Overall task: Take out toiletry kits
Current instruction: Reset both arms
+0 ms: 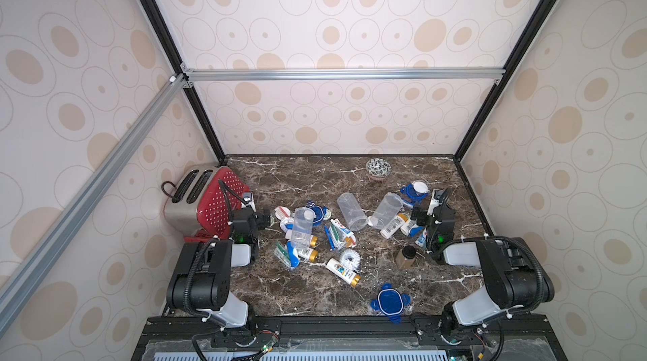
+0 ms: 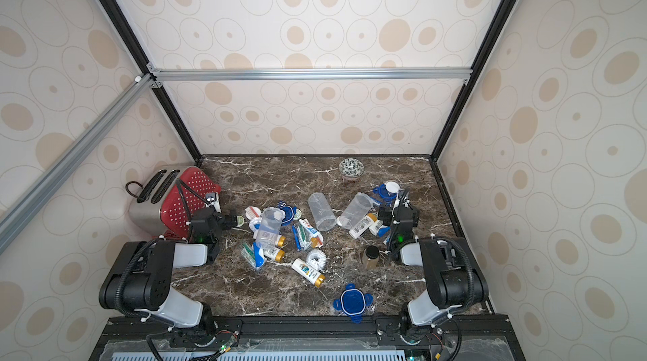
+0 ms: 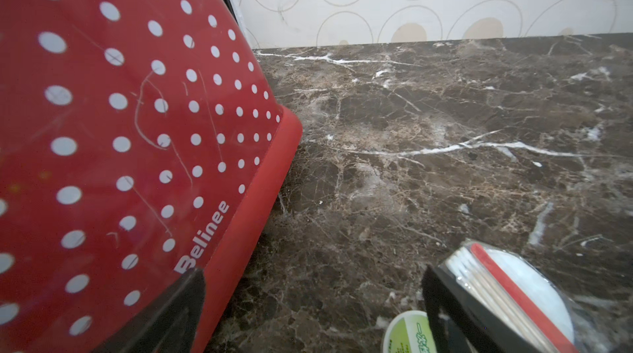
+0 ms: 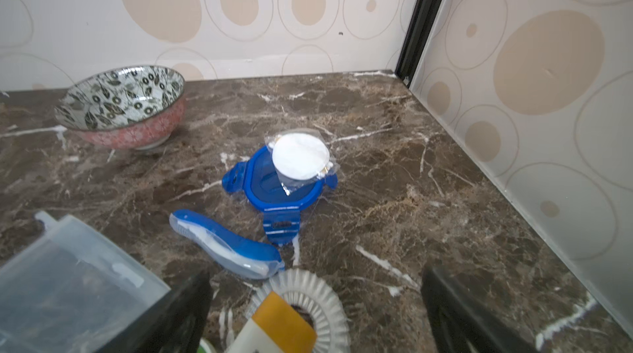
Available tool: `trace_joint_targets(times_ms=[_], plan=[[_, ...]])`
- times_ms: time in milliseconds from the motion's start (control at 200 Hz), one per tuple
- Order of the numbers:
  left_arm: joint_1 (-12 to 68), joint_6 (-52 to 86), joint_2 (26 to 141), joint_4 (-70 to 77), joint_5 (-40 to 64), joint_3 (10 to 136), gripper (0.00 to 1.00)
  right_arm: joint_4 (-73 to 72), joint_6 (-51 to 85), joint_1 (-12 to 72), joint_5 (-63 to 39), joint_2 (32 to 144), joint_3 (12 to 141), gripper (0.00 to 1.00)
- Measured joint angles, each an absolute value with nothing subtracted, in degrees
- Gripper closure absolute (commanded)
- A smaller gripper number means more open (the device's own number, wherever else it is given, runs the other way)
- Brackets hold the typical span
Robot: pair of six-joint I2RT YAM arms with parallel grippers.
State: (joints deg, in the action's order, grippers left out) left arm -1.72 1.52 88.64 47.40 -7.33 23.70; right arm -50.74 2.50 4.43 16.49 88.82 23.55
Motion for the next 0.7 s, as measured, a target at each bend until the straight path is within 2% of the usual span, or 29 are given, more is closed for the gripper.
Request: trace_joint_targets(times_ms=[701], plan=[[-1.9,1.8,88.6,47.4,-6.0,23.7,0.01,-47.5,2.5,4.4,16.5,88.8,23.1,0.0]])
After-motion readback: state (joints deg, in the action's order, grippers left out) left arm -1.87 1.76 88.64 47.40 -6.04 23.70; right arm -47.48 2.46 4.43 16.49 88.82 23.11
